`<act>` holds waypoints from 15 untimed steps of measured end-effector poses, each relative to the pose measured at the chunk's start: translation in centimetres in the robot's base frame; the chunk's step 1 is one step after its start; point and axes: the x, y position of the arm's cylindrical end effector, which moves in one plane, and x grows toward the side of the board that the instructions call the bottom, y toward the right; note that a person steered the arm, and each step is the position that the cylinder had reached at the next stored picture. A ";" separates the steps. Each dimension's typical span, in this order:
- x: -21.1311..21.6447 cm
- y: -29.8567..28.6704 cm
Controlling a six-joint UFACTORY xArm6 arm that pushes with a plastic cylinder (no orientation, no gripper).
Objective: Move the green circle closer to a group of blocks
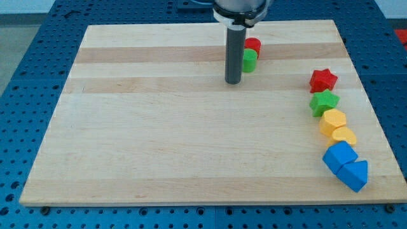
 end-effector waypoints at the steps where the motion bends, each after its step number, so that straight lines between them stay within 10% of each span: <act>1: -3.2 -0.3; 3: -7.9 1.7; 15: -2.3 9.0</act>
